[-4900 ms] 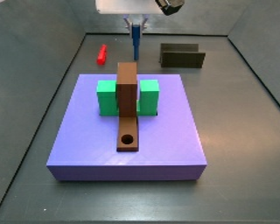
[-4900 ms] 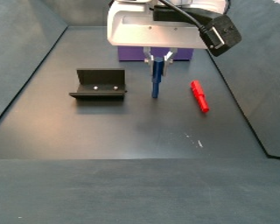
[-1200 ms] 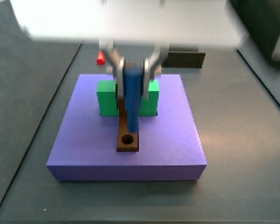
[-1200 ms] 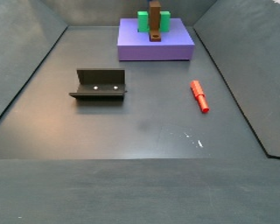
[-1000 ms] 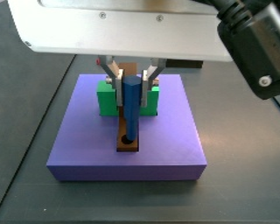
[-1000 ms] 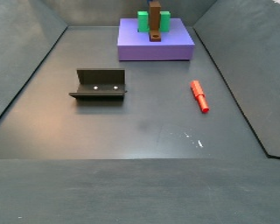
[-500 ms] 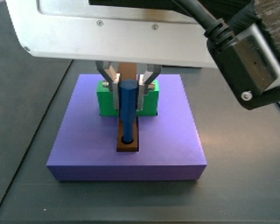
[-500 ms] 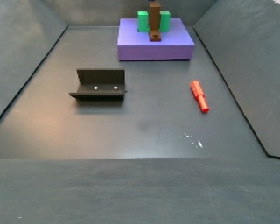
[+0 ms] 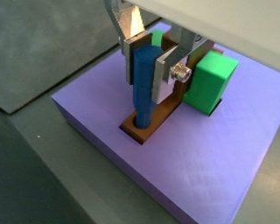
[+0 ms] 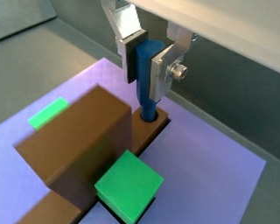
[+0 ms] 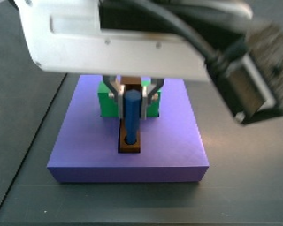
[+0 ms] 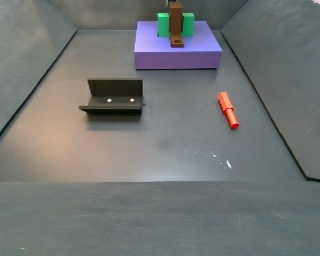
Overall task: Pick up the blue object. Move up. Move to above the board. Insert the blue object.
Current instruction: Insert the blue object.
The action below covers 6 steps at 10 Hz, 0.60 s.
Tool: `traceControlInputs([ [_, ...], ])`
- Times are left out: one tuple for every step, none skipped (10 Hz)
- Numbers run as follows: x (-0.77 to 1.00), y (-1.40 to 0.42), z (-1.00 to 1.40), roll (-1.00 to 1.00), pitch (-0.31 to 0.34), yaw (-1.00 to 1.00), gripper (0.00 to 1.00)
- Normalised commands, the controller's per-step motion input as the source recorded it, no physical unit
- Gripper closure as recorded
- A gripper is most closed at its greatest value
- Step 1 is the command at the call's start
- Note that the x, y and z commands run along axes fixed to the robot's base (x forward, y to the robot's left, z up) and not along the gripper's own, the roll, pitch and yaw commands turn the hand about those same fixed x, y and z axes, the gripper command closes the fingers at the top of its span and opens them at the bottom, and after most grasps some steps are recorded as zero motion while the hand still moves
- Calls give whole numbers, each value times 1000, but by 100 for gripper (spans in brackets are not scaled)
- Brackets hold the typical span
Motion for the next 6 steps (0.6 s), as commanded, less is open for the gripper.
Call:
traceControlInputs([
  [0, -43, -397, 34, -76, 23, 100],
  [0, -63, -394, 60, -70, 14, 100],
  [-17, -77, -386, 76, -70, 3, 100],
  [-34, -86, -386, 60, -79, 0, 100],
  [-40, -103, -331, 66, -67, 0, 100],
  [0, 0, 0, 0, 0, 0, 100],
])
